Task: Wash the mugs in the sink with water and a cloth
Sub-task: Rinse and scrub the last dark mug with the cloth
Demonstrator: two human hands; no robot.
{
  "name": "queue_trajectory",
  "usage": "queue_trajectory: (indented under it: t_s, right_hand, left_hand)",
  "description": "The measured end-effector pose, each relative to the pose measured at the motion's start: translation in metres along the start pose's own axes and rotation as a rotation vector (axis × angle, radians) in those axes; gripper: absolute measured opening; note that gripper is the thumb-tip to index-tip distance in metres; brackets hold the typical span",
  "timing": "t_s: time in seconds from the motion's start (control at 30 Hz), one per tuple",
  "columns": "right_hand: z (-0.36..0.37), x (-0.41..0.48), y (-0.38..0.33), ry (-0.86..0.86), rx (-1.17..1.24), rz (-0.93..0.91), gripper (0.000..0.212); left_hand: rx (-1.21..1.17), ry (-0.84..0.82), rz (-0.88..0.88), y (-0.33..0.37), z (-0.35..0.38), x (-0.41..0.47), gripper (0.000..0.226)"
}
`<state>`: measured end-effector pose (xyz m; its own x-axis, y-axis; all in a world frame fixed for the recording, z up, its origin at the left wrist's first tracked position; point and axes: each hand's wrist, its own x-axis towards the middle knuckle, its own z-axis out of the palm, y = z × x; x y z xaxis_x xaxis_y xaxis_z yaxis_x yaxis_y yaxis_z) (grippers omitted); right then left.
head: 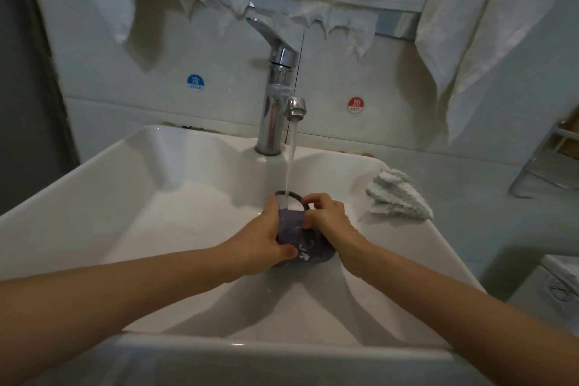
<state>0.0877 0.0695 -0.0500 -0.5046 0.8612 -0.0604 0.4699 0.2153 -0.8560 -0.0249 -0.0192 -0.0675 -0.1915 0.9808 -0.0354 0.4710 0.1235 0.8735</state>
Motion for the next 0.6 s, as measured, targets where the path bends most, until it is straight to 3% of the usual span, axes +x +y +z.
queue_trajectory:
  t_s: [0.13, 0.6]
  right_hand:
    - [0.0036, -0.0013, -0.0025, 0.014, -0.066, 0.007, 0.056]
    - [0.0080, -0.0053, -0.0071, -0.010, -0.097, -0.022, 0.059]
  left_hand:
    - [0.027, 0.009, 0.009, 0.0047, -0.0001, -0.0023, 0.100]
    - [-0.022, 0.011, -0.003, 0.0012, 0.0019, 0.0006, 0.100]
